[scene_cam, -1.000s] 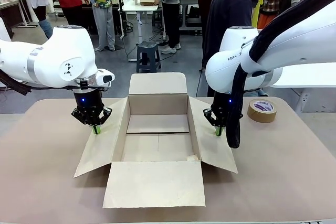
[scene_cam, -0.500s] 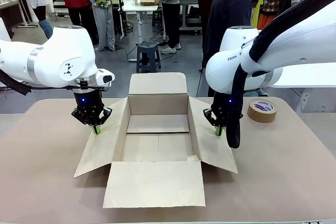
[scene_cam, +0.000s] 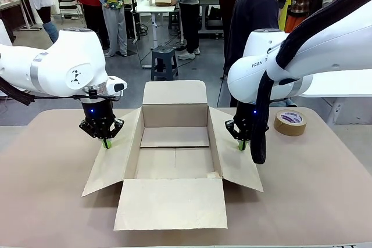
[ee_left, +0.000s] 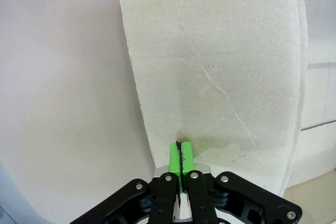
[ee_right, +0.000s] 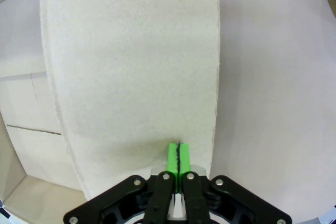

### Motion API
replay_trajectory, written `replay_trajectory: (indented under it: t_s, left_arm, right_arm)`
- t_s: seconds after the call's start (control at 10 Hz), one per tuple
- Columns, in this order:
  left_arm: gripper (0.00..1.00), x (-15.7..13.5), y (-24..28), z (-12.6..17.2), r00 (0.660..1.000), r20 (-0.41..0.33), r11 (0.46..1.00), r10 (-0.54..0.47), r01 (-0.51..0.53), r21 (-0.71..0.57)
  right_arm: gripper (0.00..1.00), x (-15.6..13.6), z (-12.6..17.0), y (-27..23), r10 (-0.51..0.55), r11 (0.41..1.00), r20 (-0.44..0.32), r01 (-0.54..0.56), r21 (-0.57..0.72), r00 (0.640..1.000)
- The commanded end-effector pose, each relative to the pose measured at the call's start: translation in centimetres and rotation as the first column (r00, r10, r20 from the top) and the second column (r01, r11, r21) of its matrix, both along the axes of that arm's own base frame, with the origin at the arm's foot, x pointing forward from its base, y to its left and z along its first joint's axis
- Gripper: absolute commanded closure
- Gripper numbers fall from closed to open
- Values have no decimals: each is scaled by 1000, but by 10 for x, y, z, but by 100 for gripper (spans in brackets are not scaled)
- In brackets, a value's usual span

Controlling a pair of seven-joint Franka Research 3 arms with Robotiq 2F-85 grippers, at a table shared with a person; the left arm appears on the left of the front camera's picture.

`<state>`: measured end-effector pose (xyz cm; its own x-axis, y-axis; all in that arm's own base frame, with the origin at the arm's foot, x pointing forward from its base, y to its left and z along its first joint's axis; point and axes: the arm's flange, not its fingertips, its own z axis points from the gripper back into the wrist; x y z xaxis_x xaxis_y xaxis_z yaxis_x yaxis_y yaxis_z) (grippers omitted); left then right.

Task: Wrap the clocks to prevent damage.
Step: Once the human has placed the objects inside and stepped back, release both hands from the side flaps of the Package Box.

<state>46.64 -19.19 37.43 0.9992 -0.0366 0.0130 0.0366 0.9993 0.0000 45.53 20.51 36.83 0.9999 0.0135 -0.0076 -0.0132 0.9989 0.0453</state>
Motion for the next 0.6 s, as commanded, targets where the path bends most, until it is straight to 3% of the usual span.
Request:
replay_trajectory:
  t_s: [0.0,0.5]
  left_arm:
    - [100,-1,1,-1,1000,-3,1000,3,-3,16]
    - [100,-1,1,-1,1000,-3,1000,3,-3,16]
  right_arm:
    - [99,0,-1,0,-2,1000,-3,2,-1,1000]
    - [99,0,-1,0,-2,1000,-3,2,-1,1000]
